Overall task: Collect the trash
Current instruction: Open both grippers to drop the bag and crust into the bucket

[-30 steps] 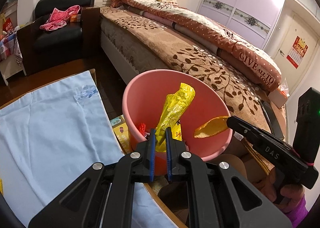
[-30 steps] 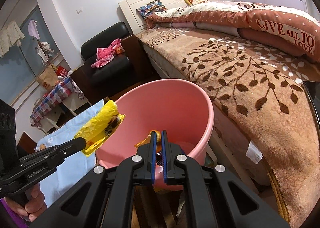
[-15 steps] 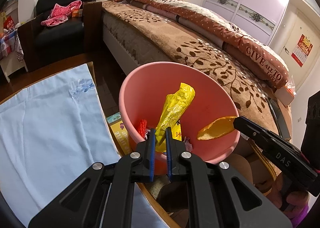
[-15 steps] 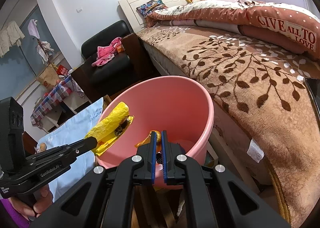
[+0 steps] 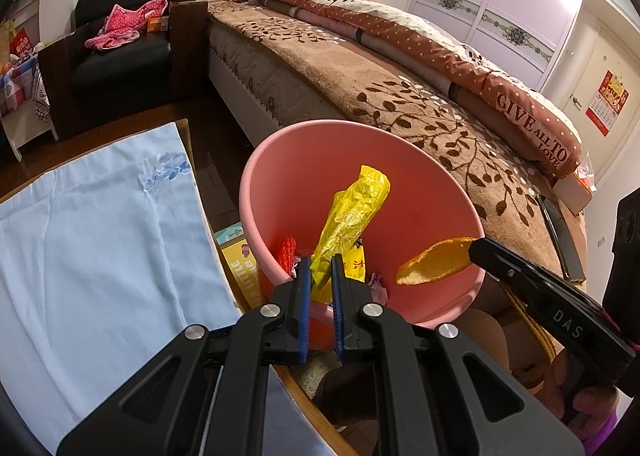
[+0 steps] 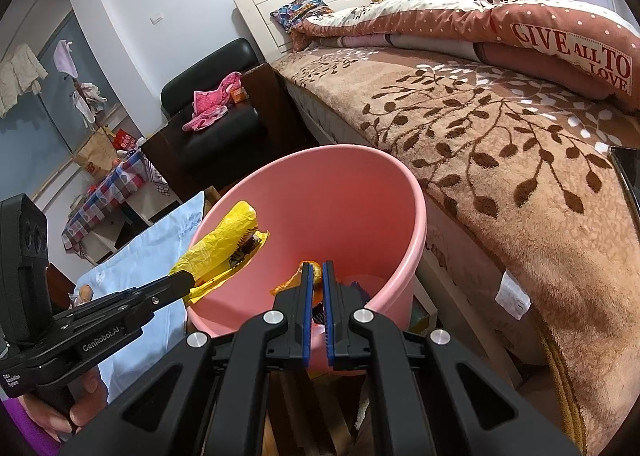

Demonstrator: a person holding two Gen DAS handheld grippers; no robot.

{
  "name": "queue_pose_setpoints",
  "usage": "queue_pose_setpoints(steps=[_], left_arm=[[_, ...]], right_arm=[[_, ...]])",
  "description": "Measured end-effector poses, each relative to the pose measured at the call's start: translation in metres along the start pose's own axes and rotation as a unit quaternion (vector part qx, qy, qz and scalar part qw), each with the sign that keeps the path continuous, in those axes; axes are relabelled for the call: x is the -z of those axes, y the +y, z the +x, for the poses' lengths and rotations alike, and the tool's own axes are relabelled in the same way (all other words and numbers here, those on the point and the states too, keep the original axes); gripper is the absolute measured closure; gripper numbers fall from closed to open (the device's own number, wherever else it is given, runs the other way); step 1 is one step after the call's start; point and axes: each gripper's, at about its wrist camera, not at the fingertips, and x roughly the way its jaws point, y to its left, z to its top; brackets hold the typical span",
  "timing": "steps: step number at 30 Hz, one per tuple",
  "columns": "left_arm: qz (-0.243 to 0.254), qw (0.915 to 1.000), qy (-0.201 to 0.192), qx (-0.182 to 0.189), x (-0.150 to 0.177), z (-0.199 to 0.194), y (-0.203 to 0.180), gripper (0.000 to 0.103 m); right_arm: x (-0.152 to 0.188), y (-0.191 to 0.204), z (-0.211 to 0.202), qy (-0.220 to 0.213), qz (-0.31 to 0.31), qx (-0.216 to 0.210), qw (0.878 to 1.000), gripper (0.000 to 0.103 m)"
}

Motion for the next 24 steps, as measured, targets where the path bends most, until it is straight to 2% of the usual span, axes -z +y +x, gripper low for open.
queue_pose_setpoints(steps=[24], left_arm=[[0.008,1.0000,-0.003,-0.005,0.0022,0.0031,-0.0002,0.094]], right_arm=[[0.0034,-0.0061,0.0052,0.005,0.006,-0.002,1.000,0.098]])
